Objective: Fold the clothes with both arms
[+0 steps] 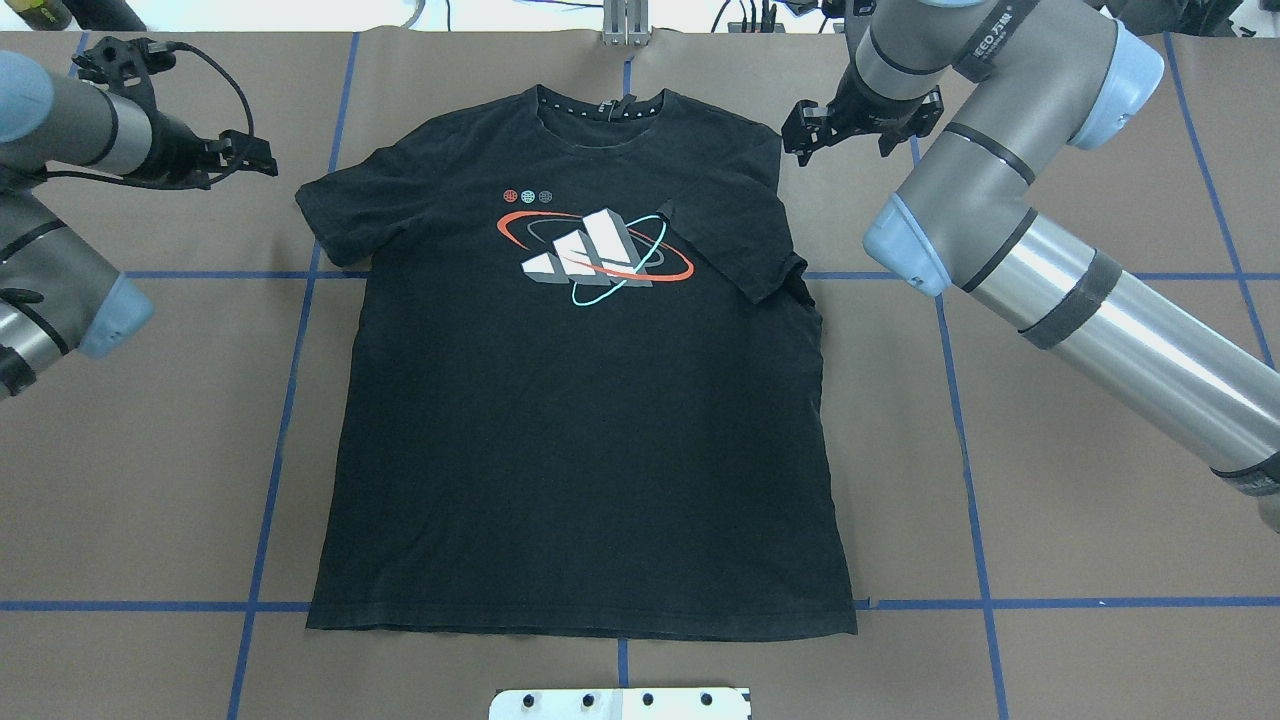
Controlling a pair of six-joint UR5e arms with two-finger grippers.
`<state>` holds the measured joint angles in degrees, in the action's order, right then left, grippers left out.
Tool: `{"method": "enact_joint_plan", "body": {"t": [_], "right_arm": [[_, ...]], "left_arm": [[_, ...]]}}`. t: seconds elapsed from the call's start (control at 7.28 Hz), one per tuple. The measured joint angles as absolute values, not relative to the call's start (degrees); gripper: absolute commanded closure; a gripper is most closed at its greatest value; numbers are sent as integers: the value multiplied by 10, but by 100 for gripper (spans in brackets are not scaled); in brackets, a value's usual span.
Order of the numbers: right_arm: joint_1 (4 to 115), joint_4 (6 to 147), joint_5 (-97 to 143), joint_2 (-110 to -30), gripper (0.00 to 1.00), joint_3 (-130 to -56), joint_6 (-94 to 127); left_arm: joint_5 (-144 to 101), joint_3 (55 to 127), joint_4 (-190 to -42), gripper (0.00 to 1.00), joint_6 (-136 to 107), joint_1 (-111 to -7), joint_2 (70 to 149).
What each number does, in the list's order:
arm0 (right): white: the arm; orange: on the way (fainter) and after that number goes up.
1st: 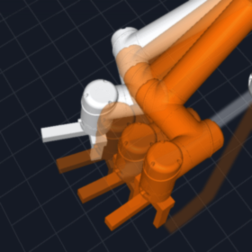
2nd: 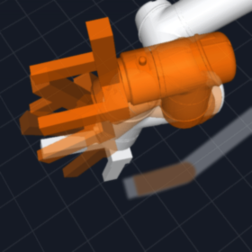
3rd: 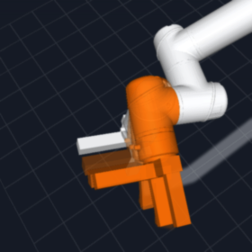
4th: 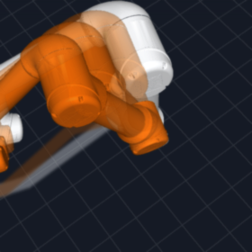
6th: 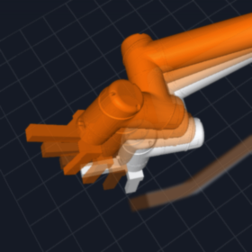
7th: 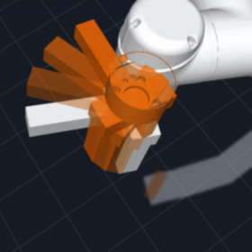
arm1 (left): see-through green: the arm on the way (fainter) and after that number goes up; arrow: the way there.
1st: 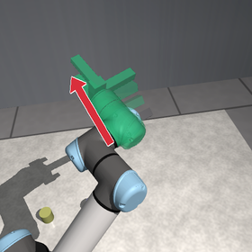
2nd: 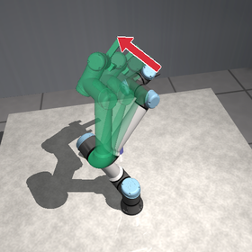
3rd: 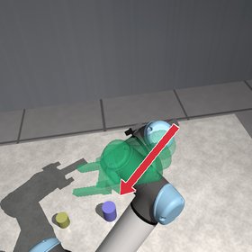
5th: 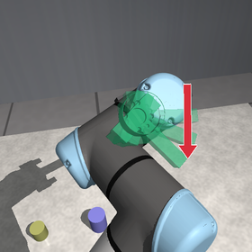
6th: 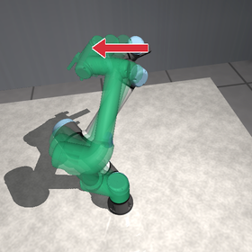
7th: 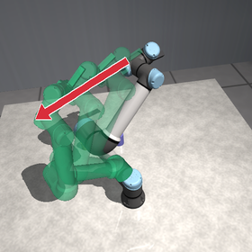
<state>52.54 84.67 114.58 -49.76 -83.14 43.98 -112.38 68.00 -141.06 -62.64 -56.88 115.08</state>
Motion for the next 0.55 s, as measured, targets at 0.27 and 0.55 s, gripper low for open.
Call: {"method": "enact_joint_plan", "body": {"t": [0.27,0.55], "right_arm": [[529,846,1147,-503,0,-834,433],[529,845,1146,-504,0,-833,433]], "left_arm": [[-1073,664,-1414,0,-591,-536,1163],[-1059,654,-1411,3,-494,-530,1167]]}}
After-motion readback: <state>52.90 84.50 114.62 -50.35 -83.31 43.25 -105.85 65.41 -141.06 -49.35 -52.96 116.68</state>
